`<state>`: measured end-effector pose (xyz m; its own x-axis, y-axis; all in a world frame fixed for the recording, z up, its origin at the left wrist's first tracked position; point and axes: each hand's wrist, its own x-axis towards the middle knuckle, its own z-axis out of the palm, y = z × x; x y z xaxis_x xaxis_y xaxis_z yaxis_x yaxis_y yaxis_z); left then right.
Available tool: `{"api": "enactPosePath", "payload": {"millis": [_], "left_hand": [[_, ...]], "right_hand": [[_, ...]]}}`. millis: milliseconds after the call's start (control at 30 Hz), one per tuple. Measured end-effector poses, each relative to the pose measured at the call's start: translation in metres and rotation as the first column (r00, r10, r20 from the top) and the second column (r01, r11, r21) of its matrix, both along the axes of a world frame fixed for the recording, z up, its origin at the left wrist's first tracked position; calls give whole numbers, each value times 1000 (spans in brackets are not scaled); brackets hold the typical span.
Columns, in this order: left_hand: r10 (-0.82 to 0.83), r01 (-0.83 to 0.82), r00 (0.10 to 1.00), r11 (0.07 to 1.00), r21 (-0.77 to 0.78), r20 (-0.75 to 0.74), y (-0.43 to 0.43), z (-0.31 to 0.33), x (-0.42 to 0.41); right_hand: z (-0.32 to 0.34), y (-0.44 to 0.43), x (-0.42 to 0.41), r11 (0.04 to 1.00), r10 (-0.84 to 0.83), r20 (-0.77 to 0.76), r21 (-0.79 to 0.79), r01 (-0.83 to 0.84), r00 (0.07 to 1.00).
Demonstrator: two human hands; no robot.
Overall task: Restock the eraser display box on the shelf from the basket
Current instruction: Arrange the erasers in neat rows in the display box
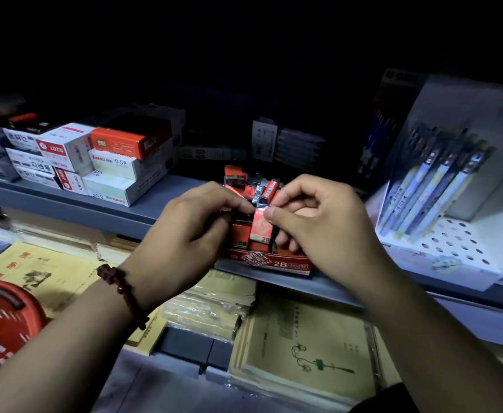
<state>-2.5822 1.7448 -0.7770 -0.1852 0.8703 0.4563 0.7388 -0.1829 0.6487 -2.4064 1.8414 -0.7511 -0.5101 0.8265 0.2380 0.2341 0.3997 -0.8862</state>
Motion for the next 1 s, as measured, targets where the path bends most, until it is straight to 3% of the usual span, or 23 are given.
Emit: {"api": "enactPosePath", "payload": {"millis": [267, 467, 633, 767, 1000], "left_hand": [[-78, 69, 968, 996, -48, -239, -1, 0, 2], [-73, 26, 943, 989, -144, -326, -1, 1, -2], [-108, 55, 950, 981, -185, -293, 2, 1, -8], [-103, 42, 936, 982, -182, -336, 1, 2, -14], [-66, 3, 936, 984, -180, -345, 0, 3, -15]], "right_hand": [[-5, 1, 0, 972, -29, 197, 233, -18, 980], [10, 14, 19, 961, 99, 207, 232, -148, 973], [11, 21, 32, 912, 44, 466, 342, -226, 884], [10, 17, 34, 904, 49, 501, 346, -252, 864], [12, 13, 34, 926, 90, 436, 295, -237, 895]]}}
